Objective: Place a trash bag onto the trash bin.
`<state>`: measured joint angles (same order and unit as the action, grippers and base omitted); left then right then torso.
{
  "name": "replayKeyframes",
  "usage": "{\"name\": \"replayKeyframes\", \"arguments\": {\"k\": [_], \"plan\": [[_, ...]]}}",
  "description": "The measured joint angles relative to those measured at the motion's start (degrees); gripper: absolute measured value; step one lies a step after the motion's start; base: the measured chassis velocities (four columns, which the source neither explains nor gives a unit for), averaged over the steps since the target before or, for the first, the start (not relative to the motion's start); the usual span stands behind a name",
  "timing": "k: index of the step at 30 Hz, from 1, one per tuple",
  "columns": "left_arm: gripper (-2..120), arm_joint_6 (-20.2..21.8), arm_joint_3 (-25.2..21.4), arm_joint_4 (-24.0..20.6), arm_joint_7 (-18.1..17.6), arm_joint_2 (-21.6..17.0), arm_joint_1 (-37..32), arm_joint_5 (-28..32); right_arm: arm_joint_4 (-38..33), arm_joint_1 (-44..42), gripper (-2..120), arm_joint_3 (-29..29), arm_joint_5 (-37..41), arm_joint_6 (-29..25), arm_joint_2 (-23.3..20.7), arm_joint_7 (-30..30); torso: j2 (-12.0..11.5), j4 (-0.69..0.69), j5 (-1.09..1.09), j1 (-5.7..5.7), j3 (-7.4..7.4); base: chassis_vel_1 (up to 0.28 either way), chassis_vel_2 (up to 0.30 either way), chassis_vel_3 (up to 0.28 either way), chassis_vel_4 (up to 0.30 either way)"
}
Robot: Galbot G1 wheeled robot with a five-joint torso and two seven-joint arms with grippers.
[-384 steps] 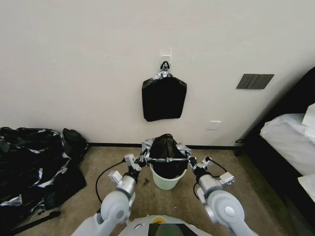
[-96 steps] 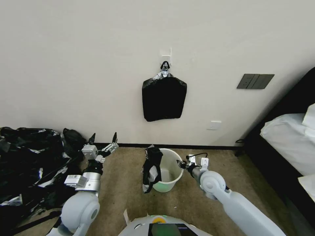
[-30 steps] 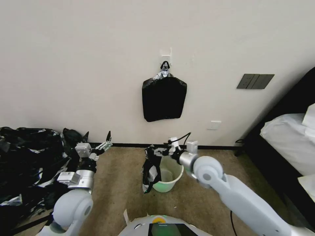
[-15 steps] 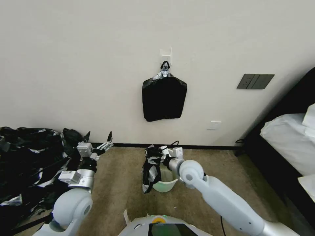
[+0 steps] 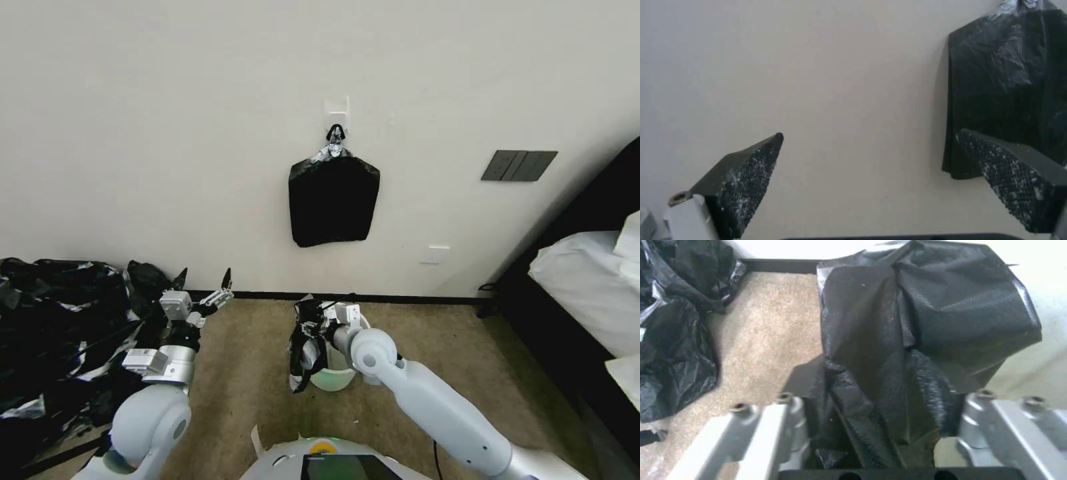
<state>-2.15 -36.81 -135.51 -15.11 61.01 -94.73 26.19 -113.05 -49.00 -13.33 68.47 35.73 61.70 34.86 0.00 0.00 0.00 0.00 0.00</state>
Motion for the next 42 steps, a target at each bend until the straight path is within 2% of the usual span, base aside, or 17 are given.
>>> {"name": "replayKeyframes", "arguments": {"k": [1, 2, 4, 6, 9, 12, 13, 28, 33, 35, 37, 42], "plan": [[100, 0.0, 0.1, 0.0, 0.0, 0.1, 0.0, 0.0, 0.0, 0.0, 41, 0.0, 0.1, 0.0, 0.0, 0.1, 0.0, 0.0, 0.0, 0.0, 0.0, 0.0, 0.0, 0.0, 0.0], [100, 0.0, 0.1, 0.0, 0.0, 0.1, 0.0, 0.0, 0.0, 0.0, 41, 0.0, 0.1, 0.0, 0.0, 0.1, 0.0, 0.0, 0.0, 0.0, 0.0, 0.0, 0.0, 0.0, 0.0], [100, 0.0, 0.5, -0.1, 0.0, 0.2, 0.1, 0.0, 0.0, -0.1, 30, 0.1, 0.3, -0.1, -0.1, 0.1, 0.0, 0.0, 0.0, 0.0, 0.0, 0.0, 0.0, 0.0, 0.0], [100, 0.0, 0.6, -0.1, 0.0, 0.3, 0.1, 0.0, 0.0, -0.1, 28, 0.1, 0.4, -0.1, -0.1, 0.1, 0.0, 0.0, 0.0, 0.0, 0.0, 0.0, 0.0, 0.0, 0.0], [100, 0.0, 0.6, -0.1, 0.0, 0.3, 0.0, 0.0, -0.2, -0.2, 13, 0.2, 0.5, -0.2, -0.4, 0.1, 0.0, 0.0, 0.01, 0.0, 0.0, 0.0, 0.0, 0.0, 0.0], [100, -0.1, 0.7, -0.1, 0.0, 0.4, 0.0, 0.0, -0.9, -0.4, 7, 0.5, 0.5, -0.4, -0.8, 0.2, 0.0, 0.01, 0.01, 0.0, 0.0, 0.0, 0.0, 0.0, 0.0], [100, -0.1, 0.8, -0.1, 0.0, 0.5, -0.1, -0.1, -2.2, -1.1, 0, 1.2, 0.5, -1.0, -1.6, 0.6, 0.0, 0.01, 0.01, 0.0, 0.0, 0.0, 0.0, 0.0, 0.0], [100, 0.4, 4.4, 1.2, 0.0, 0.3, 0.4, -1.0, -8.2, -6.5, 0, 7.3, 0.6, -4.4, -3.8, 5.0, 0.0, 0.0, 0.01, 0.0, 0.0, 0.0, 0.0, 0.0, 0.0], [100, 2.0, 8.0, 2.9, 1.0, -0.1, 1.2, -1.2, -9.4, -6.9, 0, 7.6, 2.0, -4.5, -4.2, 4.5, 0.0, 0.0, 0.01, 0.0, 0.0, 0.0, 0.0, 0.0, 0.0], [100, 3.2, 10.1, 3.6, 1.4, -0.4, 1.8, -1.4, -9.5, -6.8, 0, 7.5, 2.3, -4.7, -4.2, 3.2, 0.0, 0.0, 0.0, 0.0, 0.0, 0.0, 0.0, 0.0, 0.0], [100, 5.3, 14.4, 4.9, 1.5, -0.8, 3.2, -1.4, -8.7, -6.1, 0, 7.0, 2.5, -4.9, -3.4, 2.5, 0.0, 0.0, 0.0, 0.0, 0.0, 0.0, 0.0, 0.0, 0.0], [100, 8.0, 18.1, 7.4, 2.0, -1.3, 5.2, -0.9, -7.9, -5.8, 0, 6.4, 2.7, -4.9, -2.6, 2.2, 0.0, 0.01, 0.0, 0.0, 0.0, 0.0, 0.0, 0.0, 0.0]]}}
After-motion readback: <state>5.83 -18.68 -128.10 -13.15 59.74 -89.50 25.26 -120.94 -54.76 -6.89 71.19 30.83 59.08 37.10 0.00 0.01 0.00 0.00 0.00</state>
